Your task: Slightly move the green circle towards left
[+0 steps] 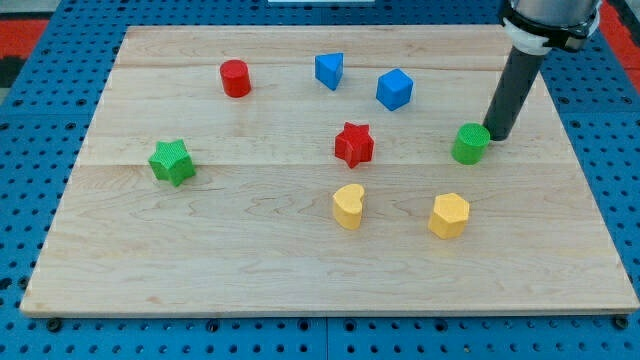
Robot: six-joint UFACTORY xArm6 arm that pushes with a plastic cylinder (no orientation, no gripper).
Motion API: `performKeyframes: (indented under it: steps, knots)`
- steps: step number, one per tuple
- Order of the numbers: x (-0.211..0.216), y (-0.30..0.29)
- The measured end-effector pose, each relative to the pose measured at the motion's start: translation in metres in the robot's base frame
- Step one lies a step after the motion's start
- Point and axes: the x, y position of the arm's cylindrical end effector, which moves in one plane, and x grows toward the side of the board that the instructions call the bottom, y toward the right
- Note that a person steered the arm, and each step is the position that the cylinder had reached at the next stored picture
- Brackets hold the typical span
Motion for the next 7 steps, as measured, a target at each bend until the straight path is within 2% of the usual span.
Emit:
performKeyframes:
  steps: [2,4,5,7]
  knots:
    - [-0.078,0.0]
    - [-0.065,-0.023]
    - [-0.04,-0.011]
    - [-0.036,-0.089]
